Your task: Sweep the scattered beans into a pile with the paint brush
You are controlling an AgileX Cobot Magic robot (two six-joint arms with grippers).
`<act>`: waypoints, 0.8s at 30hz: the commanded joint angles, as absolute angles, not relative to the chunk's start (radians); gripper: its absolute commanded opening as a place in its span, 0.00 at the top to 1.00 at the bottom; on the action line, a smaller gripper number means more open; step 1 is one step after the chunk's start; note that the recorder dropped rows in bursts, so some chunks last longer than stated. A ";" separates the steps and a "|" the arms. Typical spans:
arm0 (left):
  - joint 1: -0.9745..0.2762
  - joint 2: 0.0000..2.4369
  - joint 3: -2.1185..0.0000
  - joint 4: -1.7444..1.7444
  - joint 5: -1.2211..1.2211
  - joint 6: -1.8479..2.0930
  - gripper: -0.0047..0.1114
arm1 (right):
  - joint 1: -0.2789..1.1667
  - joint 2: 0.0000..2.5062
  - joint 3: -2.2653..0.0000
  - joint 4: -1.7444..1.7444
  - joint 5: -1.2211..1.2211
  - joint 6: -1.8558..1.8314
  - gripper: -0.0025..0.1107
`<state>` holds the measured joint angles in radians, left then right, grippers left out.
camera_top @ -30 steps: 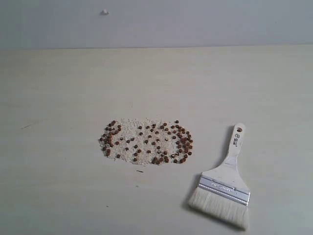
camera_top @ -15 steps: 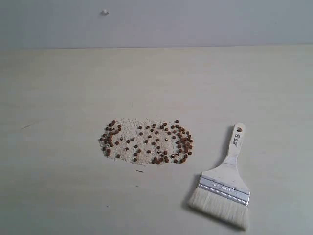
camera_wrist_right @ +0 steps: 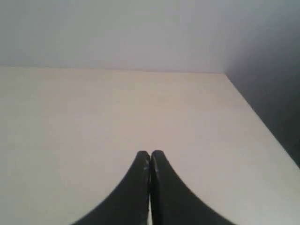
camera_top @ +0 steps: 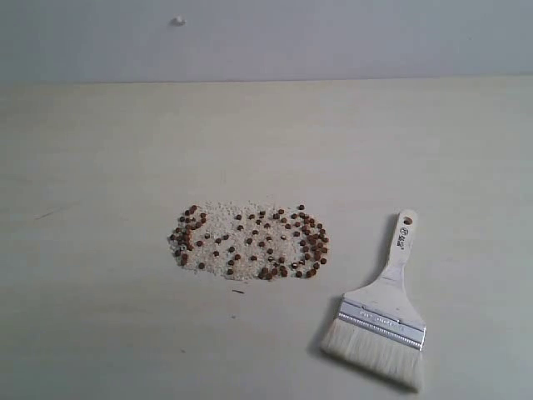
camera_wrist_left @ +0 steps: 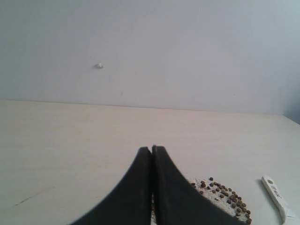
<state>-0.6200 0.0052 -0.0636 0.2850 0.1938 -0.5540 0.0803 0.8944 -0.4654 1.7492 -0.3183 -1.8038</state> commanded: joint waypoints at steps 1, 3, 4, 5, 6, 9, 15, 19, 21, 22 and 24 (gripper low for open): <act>-0.616 0.000 -0.058 0.284 0.192 -0.554 0.96 | 0.081 0.832 -0.476 1.744 0.024 -1.730 0.98; -0.616 0.000 -0.058 0.284 0.192 -0.554 0.96 | 0.081 0.829 -0.484 1.744 0.209 -1.732 0.98; -0.616 0.000 -0.058 0.284 0.192 -0.554 0.96 | 0.081 0.842 -0.485 1.744 0.269 -1.720 0.98; -0.616 0.000 -0.058 0.284 0.192 -0.554 0.96 | 0.081 0.854 -0.485 1.728 0.334 -1.695 0.98; -0.616 0.000 -0.058 0.284 0.192 -0.554 0.96 | 0.081 0.872 -0.487 1.681 0.386 -1.654 0.98; -0.616 0.000 -0.058 0.284 0.192 -0.554 0.96 | 0.081 0.942 -0.512 1.466 0.514 -1.487 0.98; -0.616 0.000 -0.058 0.284 0.192 -0.554 0.96 | 0.081 1.145 -0.659 0.763 0.749 -0.768 0.98; -0.616 0.000 -0.058 0.284 0.192 -0.554 0.96 | 0.081 1.235 -0.726 0.385 0.883 -0.300 0.98; -0.616 0.000 -0.058 0.284 0.192 -0.554 0.96 | 0.081 1.240 -0.714 0.262 0.869 -0.162 0.98; -0.616 0.000 -0.058 0.284 0.192 -0.554 0.96 | 0.081 1.240 -0.704 0.228 0.850 -0.118 0.98; -0.616 0.000 -0.058 0.284 0.192 -0.554 0.96 | 0.081 1.232 -0.679 0.187 0.782 -0.043 0.98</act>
<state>-0.6200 0.0052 -0.0636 0.2850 0.1938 -0.5540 0.0803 1.2367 -0.6997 0.2882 0.8421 -0.1914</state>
